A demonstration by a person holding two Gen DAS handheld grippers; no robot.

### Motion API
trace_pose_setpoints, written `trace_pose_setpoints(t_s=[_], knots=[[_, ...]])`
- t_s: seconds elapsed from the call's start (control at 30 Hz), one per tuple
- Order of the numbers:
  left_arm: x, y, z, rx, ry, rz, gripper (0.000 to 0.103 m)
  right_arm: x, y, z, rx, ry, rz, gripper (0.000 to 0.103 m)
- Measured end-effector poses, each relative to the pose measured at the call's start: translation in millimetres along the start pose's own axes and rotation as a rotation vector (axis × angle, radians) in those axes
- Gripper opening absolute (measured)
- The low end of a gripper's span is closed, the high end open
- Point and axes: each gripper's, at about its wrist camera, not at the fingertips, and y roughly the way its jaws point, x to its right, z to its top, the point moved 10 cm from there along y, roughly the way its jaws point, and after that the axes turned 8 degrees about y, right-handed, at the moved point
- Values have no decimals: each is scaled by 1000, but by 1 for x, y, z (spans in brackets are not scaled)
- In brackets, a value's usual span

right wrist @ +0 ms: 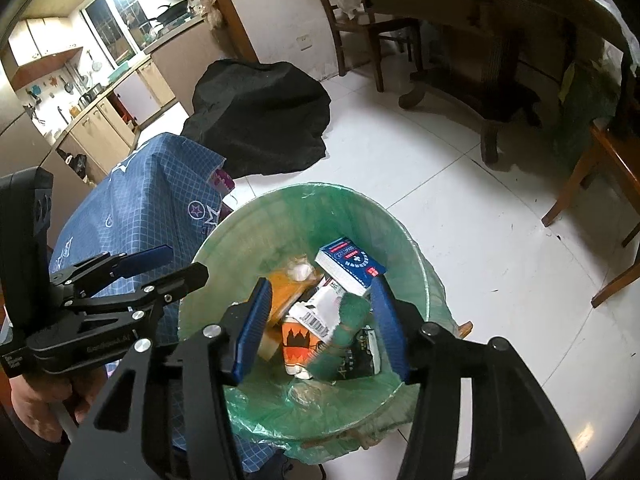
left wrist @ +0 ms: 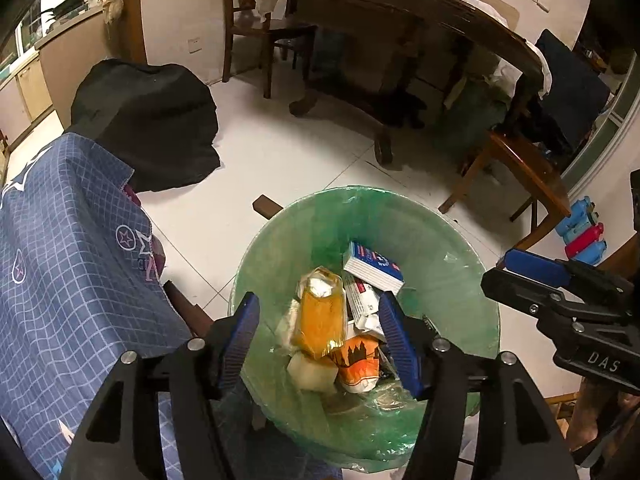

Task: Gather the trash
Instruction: 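Open both tools to drop the cigarette pack and scrubber into the bin, then swing both open tools back toward the table, then grasp the beige sponge with the left tool while the right tool grasps the white cloth roll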

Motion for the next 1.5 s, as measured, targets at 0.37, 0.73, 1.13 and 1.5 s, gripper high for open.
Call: trace_pose_setpoints(t_s=[0.37,0.73,1.13,1.5], knots=[[4,-24,-7,30,48,24,63,-11,-20,-3,62,-23,31,55],[-162,-162,-140,141,-75,198,69,-88,-47,-77,113,-152,218,72],[-362,-236,-263,126,-454,375,71,-250,-13,-147,-37,-291,410,72],[-395,-211,-276,111,-454,448,28,-344,9,-183,-139,-348,472,71]])
